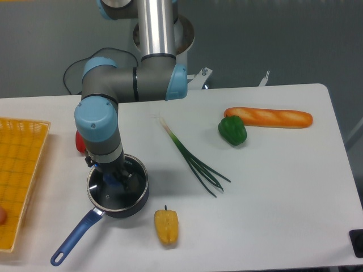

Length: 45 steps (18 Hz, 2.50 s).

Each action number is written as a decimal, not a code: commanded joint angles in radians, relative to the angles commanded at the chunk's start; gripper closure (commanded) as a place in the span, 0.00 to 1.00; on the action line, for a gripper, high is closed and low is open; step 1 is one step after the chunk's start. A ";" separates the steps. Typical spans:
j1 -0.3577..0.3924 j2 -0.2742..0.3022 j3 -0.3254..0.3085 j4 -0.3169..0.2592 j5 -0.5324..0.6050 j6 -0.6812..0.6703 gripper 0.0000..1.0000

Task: Open the lid
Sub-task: 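Lower the gripper onto the blue knob and close it around the knob, then lift the glass lid by its knob up off the saucepan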

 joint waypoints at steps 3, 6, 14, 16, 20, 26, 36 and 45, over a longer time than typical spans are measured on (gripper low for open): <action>-0.002 0.002 0.000 -0.003 0.002 0.000 0.00; -0.002 0.002 -0.003 -0.003 0.002 0.000 0.00; -0.008 -0.002 -0.003 -0.005 0.015 0.000 0.00; -0.008 -0.002 -0.005 -0.005 0.017 0.000 0.02; -0.009 -0.002 -0.003 -0.006 0.017 0.000 0.23; -0.008 -0.002 0.002 -0.006 0.012 -0.009 0.49; 0.008 0.018 0.012 -0.049 0.015 0.005 0.57; 0.057 0.061 0.015 -0.101 0.015 0.179 0.57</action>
